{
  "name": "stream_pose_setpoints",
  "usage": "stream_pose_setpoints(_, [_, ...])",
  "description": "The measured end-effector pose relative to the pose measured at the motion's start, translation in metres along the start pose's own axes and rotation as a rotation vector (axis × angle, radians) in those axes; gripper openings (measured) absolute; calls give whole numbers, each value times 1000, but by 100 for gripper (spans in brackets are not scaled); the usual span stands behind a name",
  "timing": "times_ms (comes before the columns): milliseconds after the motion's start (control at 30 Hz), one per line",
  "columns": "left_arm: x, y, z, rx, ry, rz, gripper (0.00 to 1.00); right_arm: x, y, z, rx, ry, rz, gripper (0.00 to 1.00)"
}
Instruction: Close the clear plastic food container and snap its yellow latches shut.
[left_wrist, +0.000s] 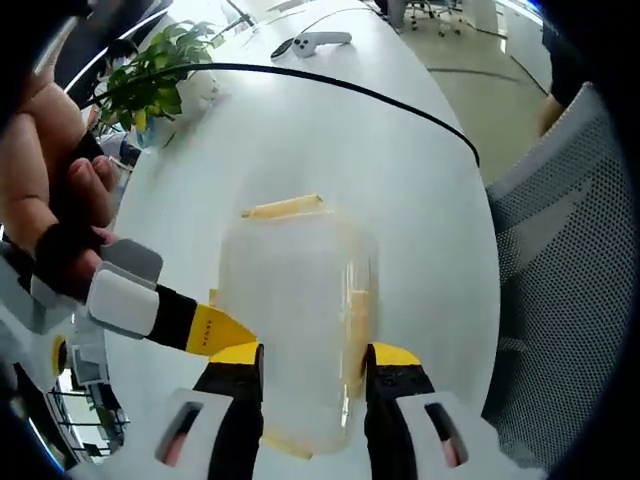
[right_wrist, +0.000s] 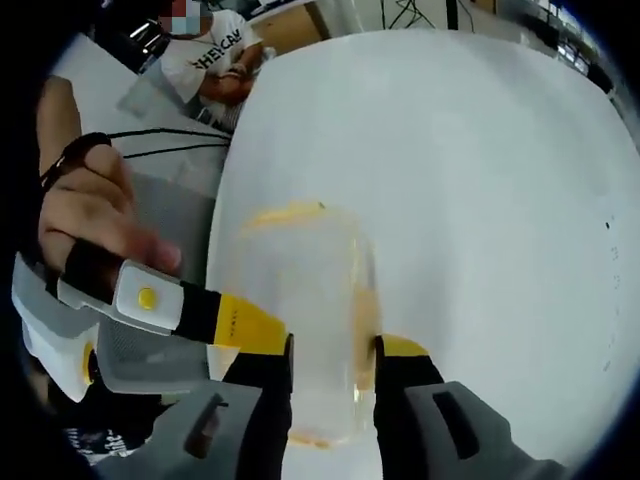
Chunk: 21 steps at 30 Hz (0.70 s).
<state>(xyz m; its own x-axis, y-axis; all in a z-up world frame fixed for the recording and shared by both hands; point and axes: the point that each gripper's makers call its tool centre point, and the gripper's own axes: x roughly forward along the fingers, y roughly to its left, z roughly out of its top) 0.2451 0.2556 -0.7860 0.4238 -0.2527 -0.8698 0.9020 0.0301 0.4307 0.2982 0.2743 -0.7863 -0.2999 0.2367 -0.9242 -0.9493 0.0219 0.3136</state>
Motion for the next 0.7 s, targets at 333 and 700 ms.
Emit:
stream_pose_setpoints(333, [2,-1,1,-2,-1,-20,33,-2,0,-5,25,32,30,24])
stream_pose_setpoints(700, [0,-1,1,-16,-28,-21,33,-1,2,-1,-9,18,-40,25])
